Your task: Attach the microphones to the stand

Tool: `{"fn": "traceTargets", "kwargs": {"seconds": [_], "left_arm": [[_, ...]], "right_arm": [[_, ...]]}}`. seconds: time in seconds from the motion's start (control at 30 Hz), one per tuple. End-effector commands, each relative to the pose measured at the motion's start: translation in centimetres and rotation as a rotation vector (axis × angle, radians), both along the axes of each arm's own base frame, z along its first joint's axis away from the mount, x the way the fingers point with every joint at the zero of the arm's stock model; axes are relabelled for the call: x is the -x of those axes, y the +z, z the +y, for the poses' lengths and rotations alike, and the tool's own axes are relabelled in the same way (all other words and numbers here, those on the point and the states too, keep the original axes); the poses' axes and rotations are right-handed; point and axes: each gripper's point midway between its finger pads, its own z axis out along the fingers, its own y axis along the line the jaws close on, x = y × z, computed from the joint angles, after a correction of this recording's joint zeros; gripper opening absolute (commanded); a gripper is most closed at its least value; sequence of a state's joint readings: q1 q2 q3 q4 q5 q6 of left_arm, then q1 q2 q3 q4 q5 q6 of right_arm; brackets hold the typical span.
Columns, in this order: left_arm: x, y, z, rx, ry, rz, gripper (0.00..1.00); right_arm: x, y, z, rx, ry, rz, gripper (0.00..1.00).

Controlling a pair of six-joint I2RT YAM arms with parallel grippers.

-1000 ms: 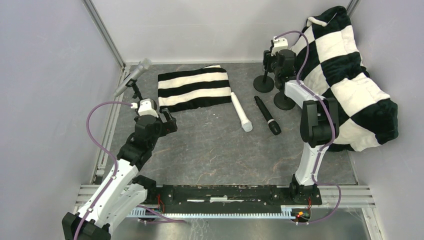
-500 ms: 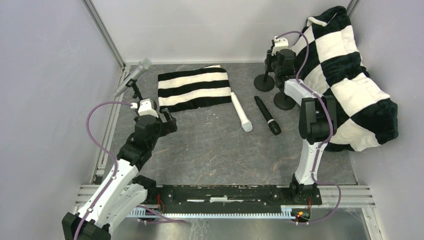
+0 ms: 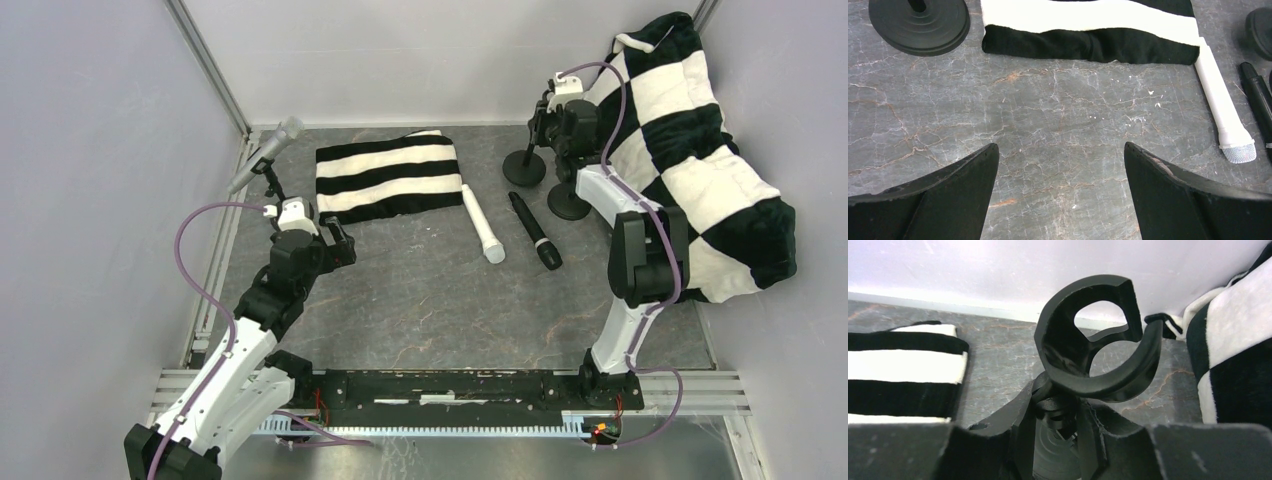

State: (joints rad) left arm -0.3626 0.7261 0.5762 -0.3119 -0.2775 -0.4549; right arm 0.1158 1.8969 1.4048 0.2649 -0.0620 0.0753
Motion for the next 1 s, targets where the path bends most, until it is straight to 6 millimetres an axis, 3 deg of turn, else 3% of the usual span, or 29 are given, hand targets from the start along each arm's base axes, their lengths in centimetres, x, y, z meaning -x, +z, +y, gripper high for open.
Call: {"fn": "traceTargets", "kwargs": {"seconds": [0.0, 0.17, 0.3, 0.43, 0.77, 0.97], "left_arm": [[-0.4, 0.9, -0.5, -0.022, -0.045, -0.036, 1.0], [-0.4, 1.0, -0.5, -0.02, -0.047, -0.04, 1.0], [-0.4, 1.1, -0.5, -0.017, -0.047, -0.049, 1.0], [-0.4, 1.5, -0.6, -0.008, -0.052, -0.062, 1.0], [0.1, 3.0, 0.6, -0.023, -0.01, -0.124, 1.0], [0.1, 3.1, 0.6, -0.024, -0.009, -0.13, 1.0]], "right_arm": [[1.9, 12.7, 1.1, -0.054, 0.044, -0.3, 0.0], [4.9, 15.2, 3.9, -0.032, 0.12, -0.341, 0.0], [8.9, 16.3, 8.9, -0.011, 0.248, -0.37, 0.0], [13.6, 15.9, 14.2, 0.02, 0.409, -0.39, 0.0], [25.0, 10.4, 24.6, 0.007, 0.817, -0.374, 0.0], [29.4, 6.9, 27.4, 0.032, 0.938, -0.382, 0.01]]}}
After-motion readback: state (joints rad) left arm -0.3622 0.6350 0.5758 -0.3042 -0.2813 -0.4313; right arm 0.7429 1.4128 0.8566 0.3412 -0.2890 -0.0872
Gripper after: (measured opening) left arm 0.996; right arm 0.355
